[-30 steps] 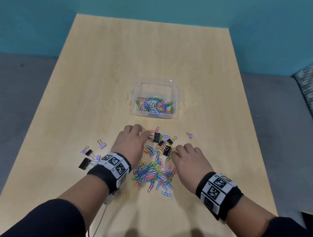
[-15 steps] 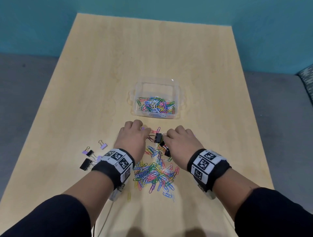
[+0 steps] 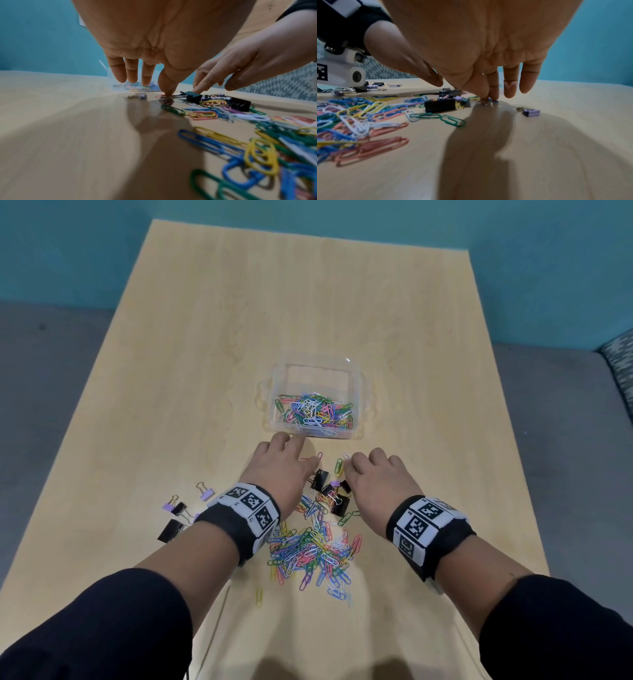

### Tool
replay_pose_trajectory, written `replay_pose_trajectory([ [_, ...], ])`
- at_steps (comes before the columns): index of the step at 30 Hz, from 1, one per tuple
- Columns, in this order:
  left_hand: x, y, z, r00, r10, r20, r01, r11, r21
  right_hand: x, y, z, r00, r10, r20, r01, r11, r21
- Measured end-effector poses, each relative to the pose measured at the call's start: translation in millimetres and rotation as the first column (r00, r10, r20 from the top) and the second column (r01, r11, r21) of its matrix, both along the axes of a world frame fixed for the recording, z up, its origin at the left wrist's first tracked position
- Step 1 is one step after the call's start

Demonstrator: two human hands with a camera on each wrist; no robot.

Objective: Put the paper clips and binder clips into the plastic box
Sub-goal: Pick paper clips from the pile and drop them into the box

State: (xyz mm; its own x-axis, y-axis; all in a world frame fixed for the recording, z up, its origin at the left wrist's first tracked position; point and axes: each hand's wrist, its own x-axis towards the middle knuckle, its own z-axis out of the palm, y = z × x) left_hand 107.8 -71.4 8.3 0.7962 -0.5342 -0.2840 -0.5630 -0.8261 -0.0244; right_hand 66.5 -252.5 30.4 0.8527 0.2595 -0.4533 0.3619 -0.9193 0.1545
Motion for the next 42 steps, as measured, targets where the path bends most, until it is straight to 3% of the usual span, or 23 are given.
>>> replay_pose_trajectory([
  [6, 0, 8, 5, 1.0, 0.011, 0.023, -0.013, 0.996, 0.088, 1, -1, 5, 1.0, 0.021, 0.016, -0.021, 1.0, -0.016],
  [16, -24, 37, 5, 0.998, 0.061, 0.032, -0.063, 0.995, 0.081, -14, -11, 6, 0.996, 0.077, 0.035, -0.073, 0.991, -0.112],
  [25, -57, 47, -1, 0.996, 0.077, 0.053, -0.079, 0.996, 0.031, -52, -9, 9, 1.0, 0.027, -0.009, -0.028, 0.992, -0.121],
  [30, -77, 44, -3, 0.997, 0.064, 0.038, -0.063, 0.997, -0.046, -80, 5, 7, 0.997, -0.072, -0.014, 0.071, 0.996, -0.06],
  [36, -94, 40, -9, 0.998, 0.034, -0.048, -0.044, 0.972, -0.23, -97, 11, -1, 0.998, -0.008, 0.06, 0.002, 0.994, 0.106],
  [42, -83, 34, -2, 0.989, 0.123, -0.086, -0.135, 0.979, -0.153, -71, 1, -2, 0.979, -0.187, 0.085, 0.18, 0.98, 0.084],
])
